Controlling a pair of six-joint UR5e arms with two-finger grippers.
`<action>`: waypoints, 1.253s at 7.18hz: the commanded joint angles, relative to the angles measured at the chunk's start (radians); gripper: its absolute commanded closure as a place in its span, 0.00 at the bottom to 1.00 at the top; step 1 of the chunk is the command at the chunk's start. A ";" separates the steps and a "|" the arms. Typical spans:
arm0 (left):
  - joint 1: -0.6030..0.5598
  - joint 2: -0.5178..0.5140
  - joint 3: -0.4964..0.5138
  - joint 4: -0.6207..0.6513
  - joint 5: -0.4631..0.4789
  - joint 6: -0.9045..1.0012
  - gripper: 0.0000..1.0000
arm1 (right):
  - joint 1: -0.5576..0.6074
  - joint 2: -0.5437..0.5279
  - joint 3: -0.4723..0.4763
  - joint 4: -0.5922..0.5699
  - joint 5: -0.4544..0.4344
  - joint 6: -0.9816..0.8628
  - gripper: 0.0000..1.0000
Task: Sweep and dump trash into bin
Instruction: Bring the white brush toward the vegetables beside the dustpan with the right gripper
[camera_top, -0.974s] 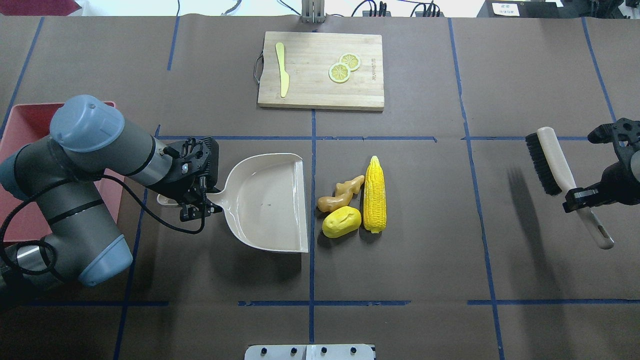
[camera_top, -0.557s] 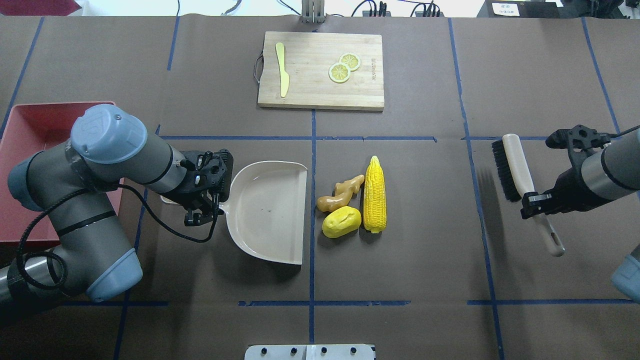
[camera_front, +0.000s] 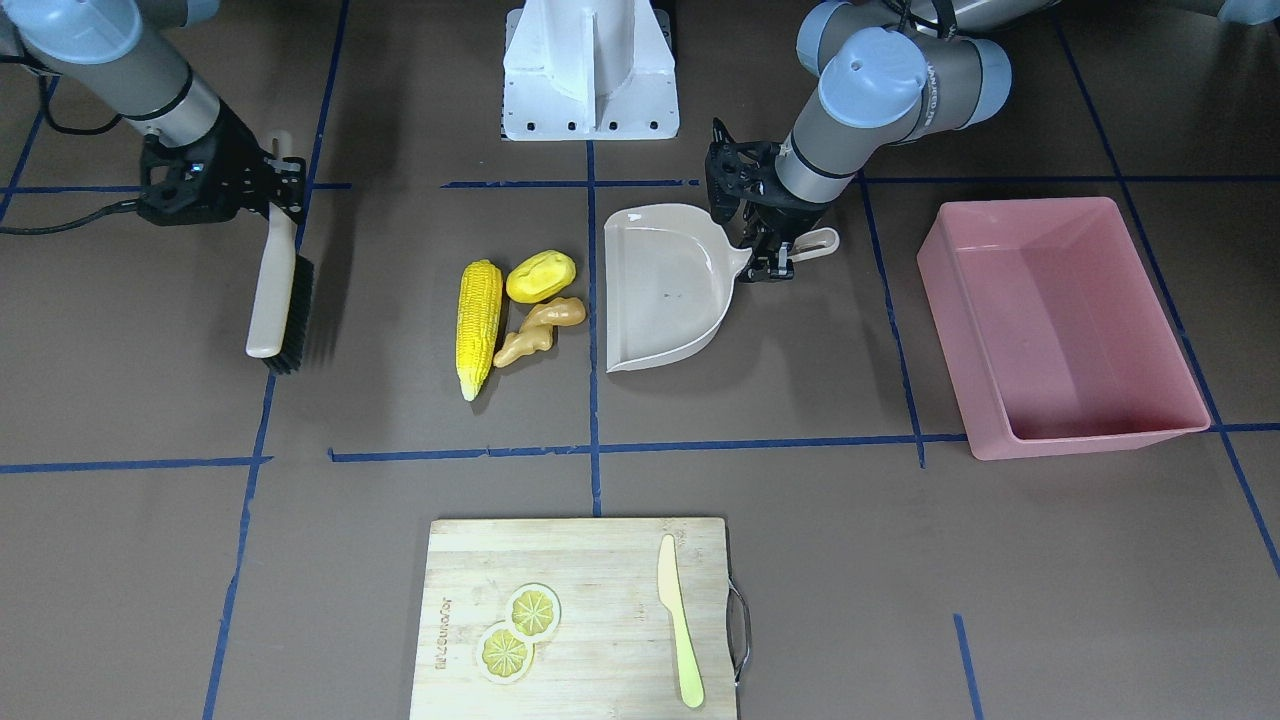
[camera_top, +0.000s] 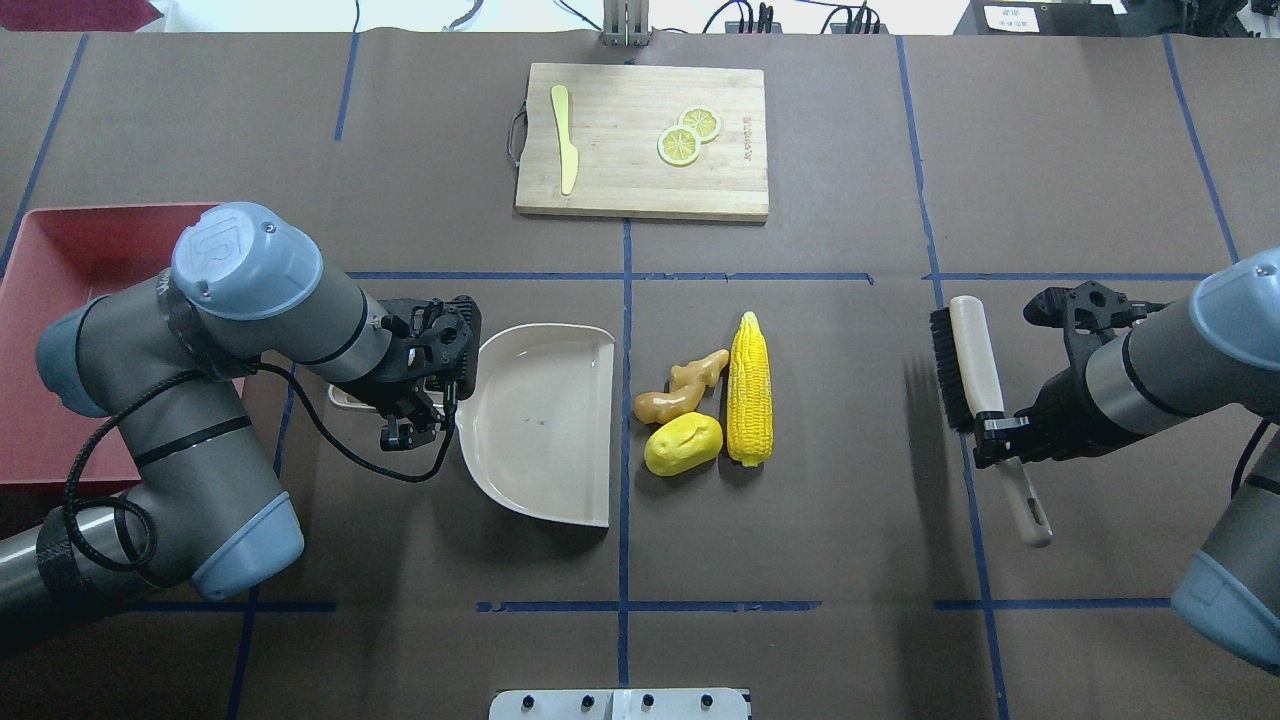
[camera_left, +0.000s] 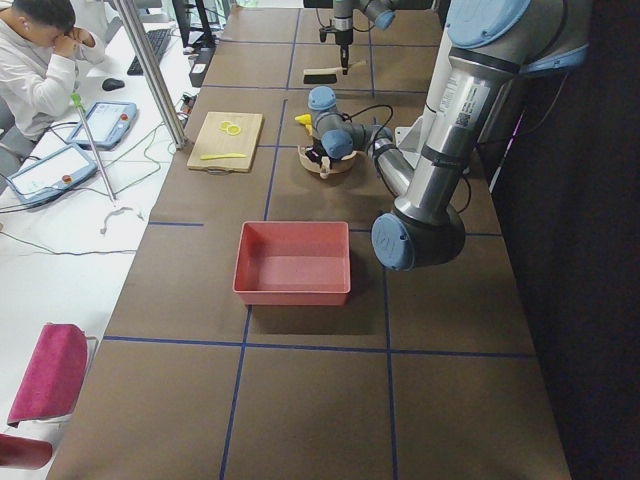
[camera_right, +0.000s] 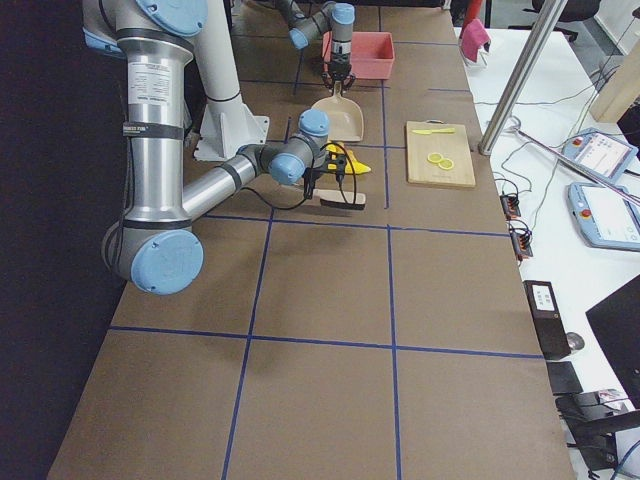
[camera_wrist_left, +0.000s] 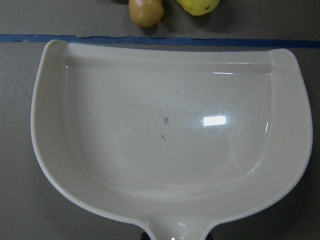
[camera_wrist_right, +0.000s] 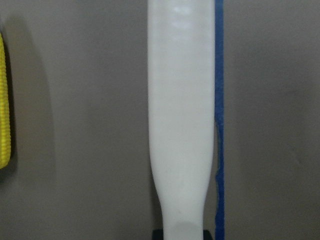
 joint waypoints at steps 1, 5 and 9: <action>0.007 -0.001 0.009 -0.008 -0.001 -0.028 1.00 | -0.087 0.057 0.001 0.001 -0.053 0.112 1.00; 0.008 -0.004 0.008 -0.010 -0.001 -0.032 1.00 | -0.225 0.171 -0.033 -0.002 -0.156 0.242 1.00; 0.008 -0.005 0.006 -0.010 -0.002 -0.032 1.00 | -0.259 0.213 -0.117 -0.016 -0.165 0.243 1.00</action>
